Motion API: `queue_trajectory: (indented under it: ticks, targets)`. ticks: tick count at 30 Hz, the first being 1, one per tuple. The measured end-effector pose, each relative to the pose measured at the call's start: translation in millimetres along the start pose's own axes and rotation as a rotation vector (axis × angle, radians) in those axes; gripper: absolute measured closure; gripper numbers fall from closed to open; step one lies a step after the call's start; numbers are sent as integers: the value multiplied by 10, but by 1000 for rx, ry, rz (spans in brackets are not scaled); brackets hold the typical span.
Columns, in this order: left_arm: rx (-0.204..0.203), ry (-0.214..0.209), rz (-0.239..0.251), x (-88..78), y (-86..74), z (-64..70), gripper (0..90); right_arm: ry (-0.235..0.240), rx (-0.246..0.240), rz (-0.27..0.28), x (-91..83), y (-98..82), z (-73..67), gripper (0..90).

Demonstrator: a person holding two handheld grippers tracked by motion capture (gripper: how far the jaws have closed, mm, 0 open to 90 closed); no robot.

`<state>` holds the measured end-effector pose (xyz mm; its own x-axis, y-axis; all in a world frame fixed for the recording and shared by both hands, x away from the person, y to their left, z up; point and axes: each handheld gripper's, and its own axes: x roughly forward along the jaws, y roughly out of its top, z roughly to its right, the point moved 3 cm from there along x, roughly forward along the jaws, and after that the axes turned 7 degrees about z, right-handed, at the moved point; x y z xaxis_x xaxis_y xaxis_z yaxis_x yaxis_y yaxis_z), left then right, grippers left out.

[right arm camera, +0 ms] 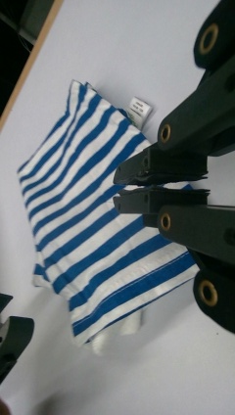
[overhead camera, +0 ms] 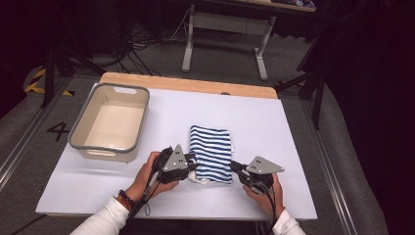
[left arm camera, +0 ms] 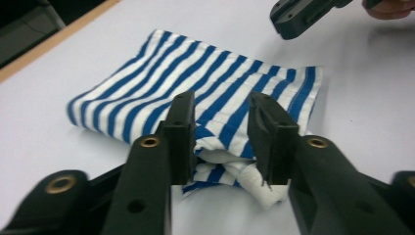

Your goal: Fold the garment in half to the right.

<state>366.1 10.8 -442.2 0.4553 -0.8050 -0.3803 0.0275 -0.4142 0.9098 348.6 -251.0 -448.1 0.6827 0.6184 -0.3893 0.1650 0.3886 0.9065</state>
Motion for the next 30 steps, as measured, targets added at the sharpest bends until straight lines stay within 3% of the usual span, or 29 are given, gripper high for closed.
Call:
queue_trajectory:
  ticks: [3,12,25,30]
  targets:
    - [21,26,17,-78,12,-27,558,-13,1,39,-56,38,14,812]
    - [15,60,47,-166,-11,-77,438,-30,-24,86,-138,84,22,724]
    - [-6,89,45,-269,-130,-91,248,-74,-5,81,-207,21,59,493]
    - [-5,97,44,-324,-177,-79,210,-93,-38,76,-221,-23,42,423]
